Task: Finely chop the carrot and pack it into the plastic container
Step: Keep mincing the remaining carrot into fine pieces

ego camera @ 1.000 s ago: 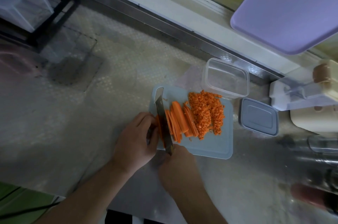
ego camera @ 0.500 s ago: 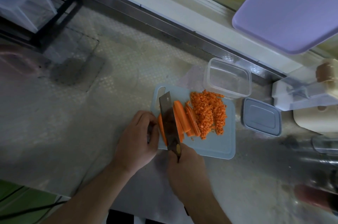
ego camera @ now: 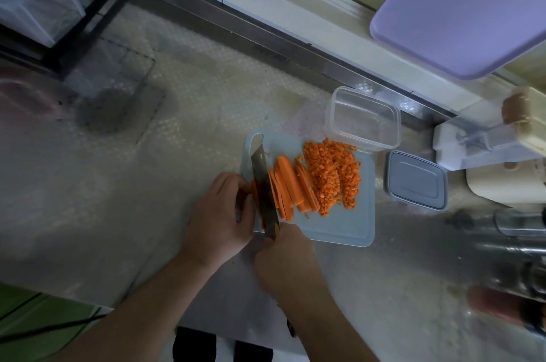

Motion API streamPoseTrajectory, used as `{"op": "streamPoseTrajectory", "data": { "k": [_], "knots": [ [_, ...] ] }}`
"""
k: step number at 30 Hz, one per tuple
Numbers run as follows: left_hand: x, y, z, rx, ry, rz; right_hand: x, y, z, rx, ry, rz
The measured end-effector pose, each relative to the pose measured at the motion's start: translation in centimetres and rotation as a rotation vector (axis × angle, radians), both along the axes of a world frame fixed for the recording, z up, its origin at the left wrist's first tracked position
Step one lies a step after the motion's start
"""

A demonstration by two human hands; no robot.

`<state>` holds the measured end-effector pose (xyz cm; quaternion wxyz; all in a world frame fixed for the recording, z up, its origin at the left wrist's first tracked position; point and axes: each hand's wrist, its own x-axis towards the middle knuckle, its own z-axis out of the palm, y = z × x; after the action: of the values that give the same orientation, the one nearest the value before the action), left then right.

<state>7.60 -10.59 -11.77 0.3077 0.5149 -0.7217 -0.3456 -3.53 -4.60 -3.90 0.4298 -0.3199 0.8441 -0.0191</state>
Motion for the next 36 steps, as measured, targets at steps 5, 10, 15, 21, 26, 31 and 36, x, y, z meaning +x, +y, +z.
{"op": "streamPoseTrajectory", "data": {
  "k": [5,10,15,21,26,31,36],
  "knots": [
    [0.0,0.0,0.4,0.028,0.001,-0.003,0.9,0.4,-0.4,-0.106,0.01,-0.005],
    [-0.3,-0.1,0.4,-0.011,-0.053,0.016,-0.9,1.2,0.5,-0.23,-0.031,-0.026],
    [-1.1,-0.7,1.0,-0.04,-0.022,0.047,-4.9,1.0,2.3,-0.25,0.021,-0.04],
    [-4.9,-2.0,1.6,-0.199,-0.083,-0.109,-8.1,-0.5,2.2,-0.218,0.104,0.086],
    [-5.1,-2.3,-0.3,-0.279,-0.1,-0.184,-8.3,-1.4,0.9,-0.241,0.077,0.104],
    [-4.9,-2.4,-0.9,-0.347,-0.1,-0.213,-8.3,-1.9,0.3,-0.203,0.099,0.175],
    [-4.9,-2.4,-1.1,-0.353,-0.102,-0.213,-7.6,-2.7,0.2,-0.113,0.079,0.193]
  ]
}}
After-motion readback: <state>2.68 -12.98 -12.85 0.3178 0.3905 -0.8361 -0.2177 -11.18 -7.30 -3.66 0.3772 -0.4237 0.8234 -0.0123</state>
